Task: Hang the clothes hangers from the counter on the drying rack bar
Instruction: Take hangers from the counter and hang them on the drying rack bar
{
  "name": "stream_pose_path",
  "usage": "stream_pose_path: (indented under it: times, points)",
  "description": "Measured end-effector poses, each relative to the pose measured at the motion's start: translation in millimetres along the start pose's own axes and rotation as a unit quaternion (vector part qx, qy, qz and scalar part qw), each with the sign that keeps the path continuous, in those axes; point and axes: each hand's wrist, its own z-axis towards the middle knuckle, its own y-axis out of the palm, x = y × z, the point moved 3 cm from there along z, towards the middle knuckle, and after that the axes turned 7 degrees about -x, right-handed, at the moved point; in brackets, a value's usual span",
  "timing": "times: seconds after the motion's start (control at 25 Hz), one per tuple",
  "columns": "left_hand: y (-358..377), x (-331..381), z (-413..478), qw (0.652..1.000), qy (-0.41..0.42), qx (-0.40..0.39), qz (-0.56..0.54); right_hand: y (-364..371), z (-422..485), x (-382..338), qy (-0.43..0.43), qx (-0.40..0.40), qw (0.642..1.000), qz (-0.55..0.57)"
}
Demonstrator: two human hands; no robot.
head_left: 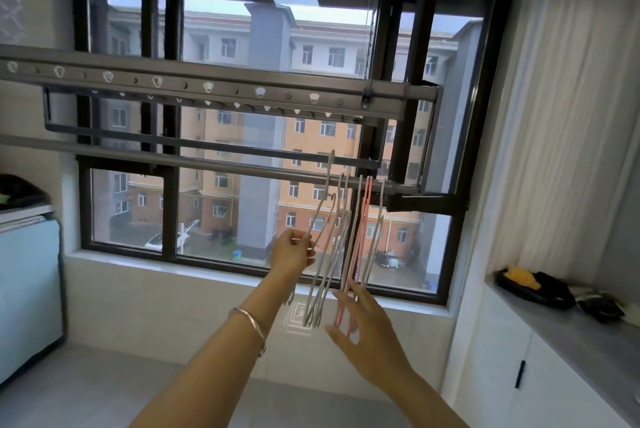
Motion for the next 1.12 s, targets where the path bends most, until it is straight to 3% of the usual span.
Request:
stream_pose_path:
  times: [0.2, 0.32, 0.44, 0.48, 0.56, 0.72, 0.92, 1.12]
  points:
    - [7, -29, 3, 0.998, -0.059, -0.016, -0.010, -3, 0, 6, -0.003, -0.010, 1.000, 0.000]
    - [9, -26, -4, 0.995, -0.052, -0.031, 0.084, -9, -2, 9, -0.002, -0.001, 1.000, 0.017]
    - [19, 0, -16, 0.939, 0.060, -0.006, 0.339, -23, -4, 16, -0.005, 0.013, 0.999, 0.029]
    - [30, 13, -22, 0.916, 0.120, 0.001, 0.382, -32, -5, 23, -0.006, 0.017, 0.999, 0.027]
    - [59, 32, -31, 0.907, 0.195, -0.023, 0.372, -53, -11, 46, -0.006, 0.021, 1.000, 0.009]
    - [150, 29, -29, 0.902, 0.238, -0.080, 0.350, -119, -43, 131, 0.041, 0.055, 0.997, -0.022]
    - [314, -2, -26, 0.883, 0.264, -0.216, 0.324, -212, -115, 258, 0.154, 0.106, 0.980, -0.069]
    - [480, -58, -51, 0.837, 0.244, -0.357, 0.335, -277, -205, 370, 0.311, 0.156, 0.929, -0.122]
